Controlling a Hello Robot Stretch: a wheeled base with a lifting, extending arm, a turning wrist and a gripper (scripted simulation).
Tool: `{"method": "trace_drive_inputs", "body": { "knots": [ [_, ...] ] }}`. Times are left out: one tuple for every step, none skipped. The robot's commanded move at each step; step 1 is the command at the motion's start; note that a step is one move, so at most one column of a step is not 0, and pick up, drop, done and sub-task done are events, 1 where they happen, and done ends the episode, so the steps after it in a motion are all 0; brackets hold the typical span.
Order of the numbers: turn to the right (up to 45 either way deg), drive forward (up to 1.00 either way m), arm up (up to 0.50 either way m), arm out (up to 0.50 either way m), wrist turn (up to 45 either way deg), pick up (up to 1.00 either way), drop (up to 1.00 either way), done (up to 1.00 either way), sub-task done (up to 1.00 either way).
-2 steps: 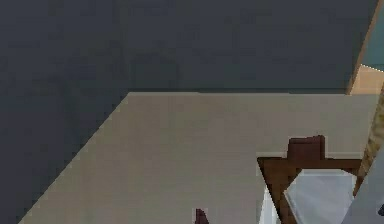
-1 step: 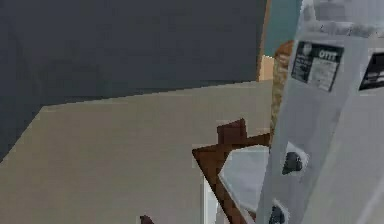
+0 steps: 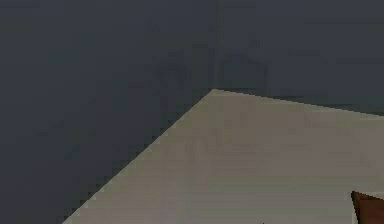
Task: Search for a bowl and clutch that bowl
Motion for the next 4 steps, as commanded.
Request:
{"method": "trace_drive_inputs", "body": {
  "knots": [
    [-12.0, 0.00, 0.00, 0.00, 0.0, 0.00, 0.00, 0.00, 0.00],
    [0.0, 0.35, 0.00, 0.00, 0.0, 0.00, 0.00, 0.00, 0.00],
    [33.0, 0.00, 0.00, 0.00, 0.0, 0.00, 0.00, 0.00, 0.00],
    [0.0, 0.50, 0.00, 0.00, 0.0, 0.00, 0.00, 0.00, 0.00]
  ]
}}
